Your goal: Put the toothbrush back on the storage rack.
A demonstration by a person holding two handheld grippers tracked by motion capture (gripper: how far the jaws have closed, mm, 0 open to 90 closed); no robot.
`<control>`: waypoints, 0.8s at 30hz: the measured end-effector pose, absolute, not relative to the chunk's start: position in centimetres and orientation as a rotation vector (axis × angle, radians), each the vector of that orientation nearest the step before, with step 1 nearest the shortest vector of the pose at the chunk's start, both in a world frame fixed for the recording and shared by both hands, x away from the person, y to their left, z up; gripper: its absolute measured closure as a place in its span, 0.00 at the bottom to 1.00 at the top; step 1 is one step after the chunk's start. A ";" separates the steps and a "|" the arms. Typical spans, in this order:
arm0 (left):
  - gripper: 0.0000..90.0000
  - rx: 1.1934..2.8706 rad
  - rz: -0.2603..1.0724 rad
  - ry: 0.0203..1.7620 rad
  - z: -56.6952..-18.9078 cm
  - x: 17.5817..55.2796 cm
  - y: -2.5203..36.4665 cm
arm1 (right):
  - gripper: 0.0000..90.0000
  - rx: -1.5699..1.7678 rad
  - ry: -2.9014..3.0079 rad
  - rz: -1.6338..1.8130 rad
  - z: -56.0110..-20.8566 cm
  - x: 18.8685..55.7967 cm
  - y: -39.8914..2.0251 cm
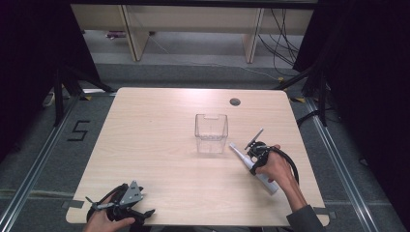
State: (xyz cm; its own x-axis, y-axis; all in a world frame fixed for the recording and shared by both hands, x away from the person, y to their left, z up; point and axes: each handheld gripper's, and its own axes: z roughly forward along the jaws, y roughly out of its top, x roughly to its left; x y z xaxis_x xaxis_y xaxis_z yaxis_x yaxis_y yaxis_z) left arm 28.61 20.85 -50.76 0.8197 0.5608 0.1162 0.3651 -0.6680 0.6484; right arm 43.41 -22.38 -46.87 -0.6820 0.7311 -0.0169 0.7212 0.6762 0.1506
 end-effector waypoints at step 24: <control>0.17 2.371 0.413 0.673 -50.7 28.7 20.9 | 0.74 1.161 2.919 -0.020 -47.3 45.0 -21.9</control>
State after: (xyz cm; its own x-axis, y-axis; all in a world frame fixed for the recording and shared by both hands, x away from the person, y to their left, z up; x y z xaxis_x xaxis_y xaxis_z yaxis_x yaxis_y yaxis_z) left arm 28.66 20.87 -50.73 0.8203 0.5591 0.1206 0.3611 -0.6697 0.6489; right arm 45.02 -21.87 -47.32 -0.7269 0.6868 -0.0050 0.6868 0.7268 -0.0118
